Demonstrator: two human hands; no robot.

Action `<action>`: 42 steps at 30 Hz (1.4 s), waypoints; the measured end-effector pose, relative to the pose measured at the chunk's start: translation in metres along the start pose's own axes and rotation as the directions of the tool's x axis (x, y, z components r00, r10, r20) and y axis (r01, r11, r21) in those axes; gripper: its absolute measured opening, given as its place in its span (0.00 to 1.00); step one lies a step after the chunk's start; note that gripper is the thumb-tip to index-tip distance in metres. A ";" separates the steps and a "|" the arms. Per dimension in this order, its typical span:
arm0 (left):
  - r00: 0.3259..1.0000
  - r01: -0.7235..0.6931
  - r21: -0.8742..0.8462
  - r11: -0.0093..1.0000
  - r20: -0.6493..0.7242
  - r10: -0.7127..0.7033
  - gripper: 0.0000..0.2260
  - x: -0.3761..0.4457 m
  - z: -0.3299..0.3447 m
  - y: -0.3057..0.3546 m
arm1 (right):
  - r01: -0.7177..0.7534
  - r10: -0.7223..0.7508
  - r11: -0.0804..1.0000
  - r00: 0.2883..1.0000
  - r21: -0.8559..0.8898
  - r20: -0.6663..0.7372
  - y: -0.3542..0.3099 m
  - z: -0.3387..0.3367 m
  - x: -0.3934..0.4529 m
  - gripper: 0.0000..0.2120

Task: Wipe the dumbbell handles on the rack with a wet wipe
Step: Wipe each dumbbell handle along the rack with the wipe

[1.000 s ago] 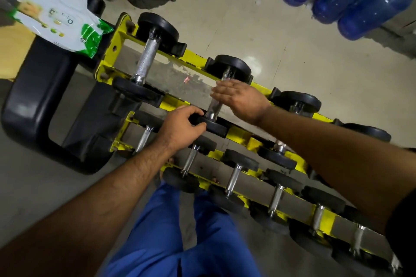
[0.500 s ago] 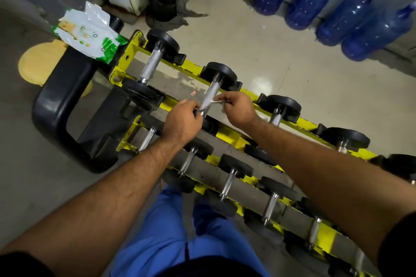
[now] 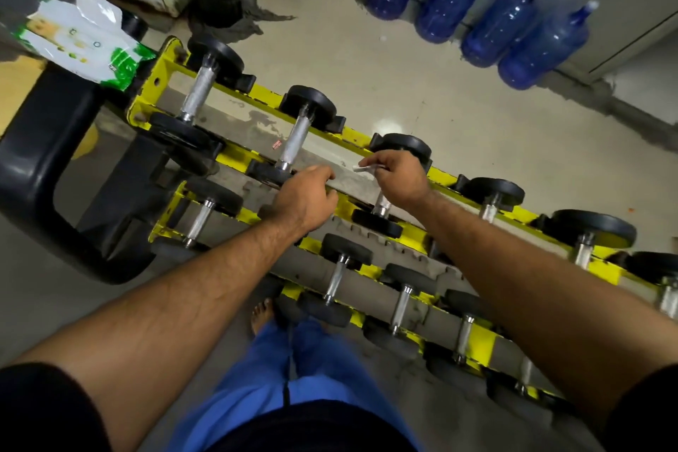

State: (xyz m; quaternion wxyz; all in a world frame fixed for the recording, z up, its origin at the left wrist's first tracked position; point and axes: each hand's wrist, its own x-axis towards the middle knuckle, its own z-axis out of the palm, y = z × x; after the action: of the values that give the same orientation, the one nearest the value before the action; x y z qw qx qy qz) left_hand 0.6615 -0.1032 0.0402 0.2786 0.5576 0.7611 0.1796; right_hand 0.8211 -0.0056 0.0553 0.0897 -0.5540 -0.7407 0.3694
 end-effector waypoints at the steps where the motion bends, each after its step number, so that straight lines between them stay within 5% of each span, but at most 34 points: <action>1: 1.000 -0.003 0.010 1.000 0.009 0.003 0.15 -0.001 0.004 0.005 | 0.000 0.000 1.000 1.000 -0.001 -0.014 0.005 -0.004 -0.004 0.18; 7: 1.000 -0.010 -0.010 1.000 0.011 0.010 0.15 -0.009 0.042 0.032 | 0.026 -0.026 1.000 1.000 -0.014 -0.015 0.044 -0.016 -0.014 0.17; 14: 0.997 -0.058 0.004 0.998 -0.053 0.058 0.19 -0.037 0.116 0.065 | 0.218 -0.219 0.973 0.976 -0.081 -0.013 0.097 -0.030 -0.016 0.16; 22: 0.983 0.000 0.268 0.963 -0.177 0.049 0.21 -0.042 0.161 0.078 | 0.526 -0.540 0.839 0.836 -0.136 -0.095 0.133 -0.026 0.004 0.20; 26: 0.975 0.069 0.167 0.983 -0.218 -0.032 0.18 -0.032 0.156 0.072 | 0.617 -0.639 0.764 0.764 -0.189 -0.087 0.143 -0.014 0.029 0.18; 33: 0.971 0.046 0.024 0.999 -0.234 -0.040 0.13 -0.028 0.151 0.060 | 0.801 -0.819 0.495 0.560 -0.337 0.128 0.168 0.000 0.063 0.23; 36: 0.968 0.021 -0.019 1.000 -0.250 -0.025 0.12 -0.029 0.148 0.059 | 0.816 -0.830 0.481 0.541 -0.320 0.133 0.174 0.009 0.060 0.21; 39: 0.968 0.021 -0.071 0.997 -0.249 -0.038 0.14 -0.029 0.144 0.055 | 0.888 -0.886 0.387 0.432 -0.247 0.166 0.177 0.013 0.055 0.20; 42: 0.971 0.015 -0.101 0.995 -0.238 -0.039 0.16 -0.027 0.140 0.048 | 0.864 -0.874 0.401 0.461 -0.305 0.155 0.176 0.000 0.073 0.22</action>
State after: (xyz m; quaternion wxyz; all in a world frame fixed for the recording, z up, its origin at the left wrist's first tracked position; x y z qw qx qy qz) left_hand 0.7910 -0.1194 -0.0346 0.2144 0.5069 0.7868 0.2792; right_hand 0.9267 0.0795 -0.0789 0.1818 -0.1001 -0.9700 0.1264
